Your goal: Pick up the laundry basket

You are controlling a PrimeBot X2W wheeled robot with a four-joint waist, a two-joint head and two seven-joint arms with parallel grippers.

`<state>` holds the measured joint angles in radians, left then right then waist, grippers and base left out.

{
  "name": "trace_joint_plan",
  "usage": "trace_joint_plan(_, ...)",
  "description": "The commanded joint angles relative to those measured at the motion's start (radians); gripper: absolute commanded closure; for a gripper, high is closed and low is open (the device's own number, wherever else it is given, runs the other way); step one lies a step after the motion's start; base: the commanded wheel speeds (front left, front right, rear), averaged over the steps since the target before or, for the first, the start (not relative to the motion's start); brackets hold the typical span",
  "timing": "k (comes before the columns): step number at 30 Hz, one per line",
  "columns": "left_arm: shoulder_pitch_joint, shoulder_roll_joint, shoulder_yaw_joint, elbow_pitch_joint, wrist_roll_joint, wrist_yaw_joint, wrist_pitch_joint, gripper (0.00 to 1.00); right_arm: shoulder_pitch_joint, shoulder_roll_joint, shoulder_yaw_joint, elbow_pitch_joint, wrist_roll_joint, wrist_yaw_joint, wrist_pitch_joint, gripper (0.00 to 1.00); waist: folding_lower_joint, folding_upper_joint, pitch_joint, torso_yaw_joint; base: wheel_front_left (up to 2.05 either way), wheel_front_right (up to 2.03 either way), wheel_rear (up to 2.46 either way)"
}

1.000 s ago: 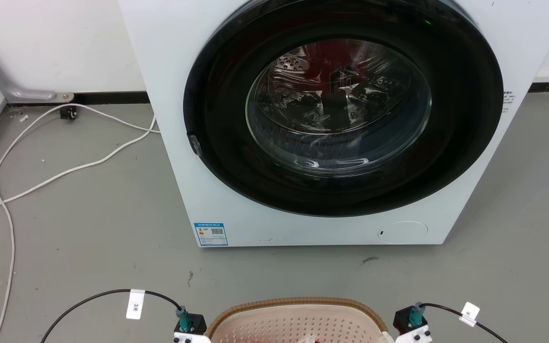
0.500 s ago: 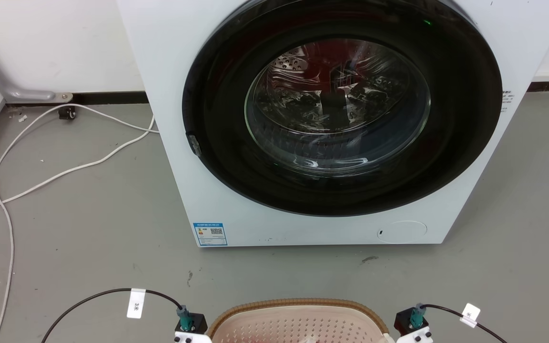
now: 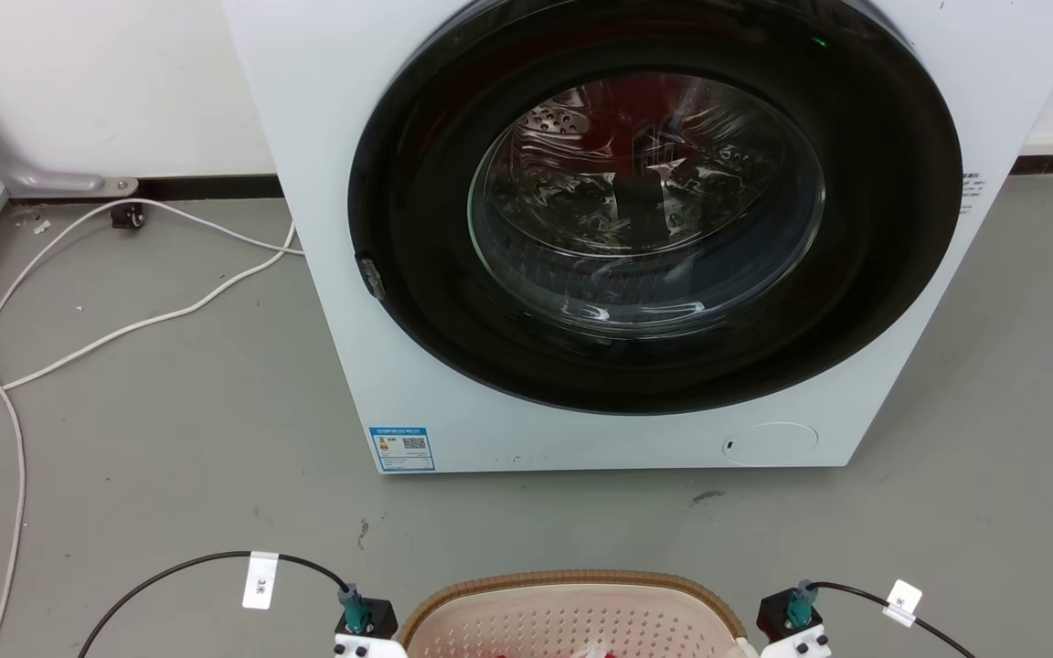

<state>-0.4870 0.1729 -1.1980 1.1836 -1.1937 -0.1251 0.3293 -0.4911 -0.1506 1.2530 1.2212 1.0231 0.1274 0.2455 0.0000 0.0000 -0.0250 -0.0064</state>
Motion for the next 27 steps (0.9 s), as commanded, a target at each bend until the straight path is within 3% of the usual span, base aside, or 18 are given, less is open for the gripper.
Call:
trace_joint_plan(1, -0.017, -0.009, -0.008, -0.006, -0.006, -0.009, -0.005, 1.00, -0.014, 0.011, 0.008, -0.007, 0.001, 0.006, -0.006, 1.00, 0.0000, 0.0000, -0.001, -0.001, 0.00, 0.00, 0.00)
trace_joint_plan(27, -0.017, -0.002, -0.040, 0.001, -0.045, -0.008, -0.009, 1.00, -0.007, 0.019, 0.023, 0.000, 0.026, 0.006, -0.006, 1.00, 0.0000, 0.0000, -0.007, -0.008, 0.00, 0.00, 0.00)
